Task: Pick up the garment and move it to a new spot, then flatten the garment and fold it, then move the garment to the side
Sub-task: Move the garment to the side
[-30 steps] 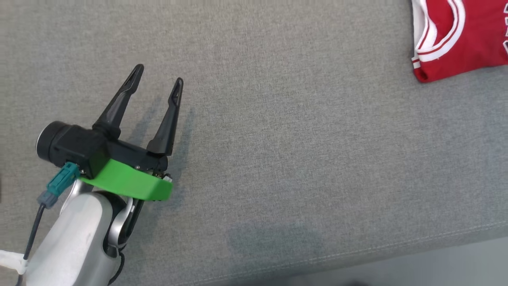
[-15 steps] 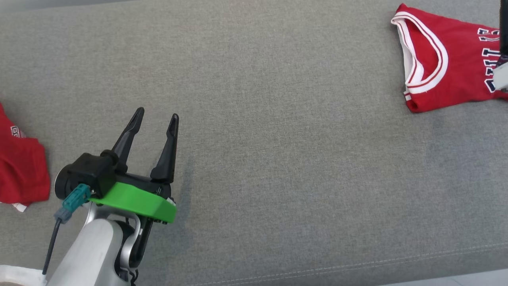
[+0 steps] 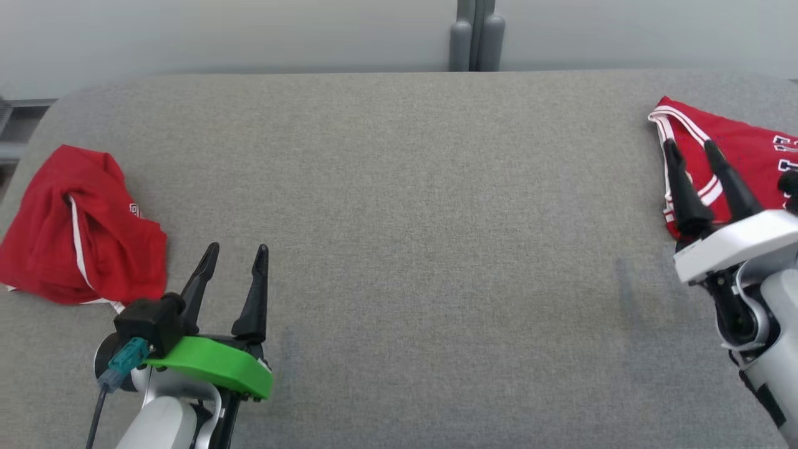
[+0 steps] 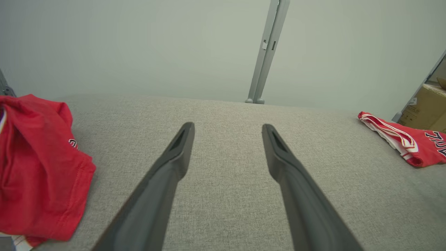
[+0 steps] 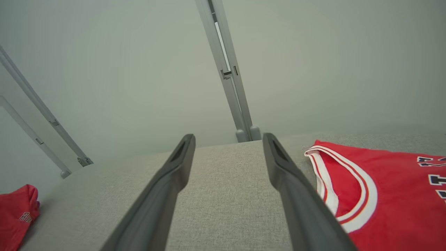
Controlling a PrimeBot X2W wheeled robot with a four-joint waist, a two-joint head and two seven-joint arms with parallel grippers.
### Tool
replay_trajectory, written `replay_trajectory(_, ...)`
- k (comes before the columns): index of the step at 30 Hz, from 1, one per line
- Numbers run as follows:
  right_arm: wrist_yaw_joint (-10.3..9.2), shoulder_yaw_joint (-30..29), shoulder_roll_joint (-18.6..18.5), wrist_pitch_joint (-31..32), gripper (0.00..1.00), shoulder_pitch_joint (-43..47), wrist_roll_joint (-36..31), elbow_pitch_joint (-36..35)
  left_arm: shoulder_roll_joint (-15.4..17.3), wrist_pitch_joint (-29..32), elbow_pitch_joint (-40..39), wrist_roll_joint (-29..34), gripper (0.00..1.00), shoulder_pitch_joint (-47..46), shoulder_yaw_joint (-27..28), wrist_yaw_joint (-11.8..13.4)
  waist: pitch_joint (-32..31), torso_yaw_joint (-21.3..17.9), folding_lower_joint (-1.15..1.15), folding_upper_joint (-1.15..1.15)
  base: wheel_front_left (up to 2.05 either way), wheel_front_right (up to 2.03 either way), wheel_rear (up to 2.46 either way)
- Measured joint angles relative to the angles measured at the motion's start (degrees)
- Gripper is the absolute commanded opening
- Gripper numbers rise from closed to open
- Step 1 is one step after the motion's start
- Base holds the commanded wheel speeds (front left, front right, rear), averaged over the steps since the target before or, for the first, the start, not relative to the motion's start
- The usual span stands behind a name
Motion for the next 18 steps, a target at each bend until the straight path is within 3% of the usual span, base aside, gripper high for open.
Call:
replay_trajectory(12, -2.1, 1.09, 2.32, 0.0, 1.0, 8.78, -5.76, -7.83, -0.05, -0.03, 0.04, -0.42, 1.0, 3.47, 2.57, 0.64, -6.02, 4.69, 0.0, 0.0, 0.0, 0.0, 0.0)
replay_trajectory(18, -4.66, 0.66, 3.32, 0.01, 1.0, 12.6, -10.09, -11.52, 0.23, -0.05, 0.09, -0.3, 1.0, 5.39, 3.93, 1.09, -7.56, 6.49, 0.0, 0.0, 0.0, 0.0, 0.0)
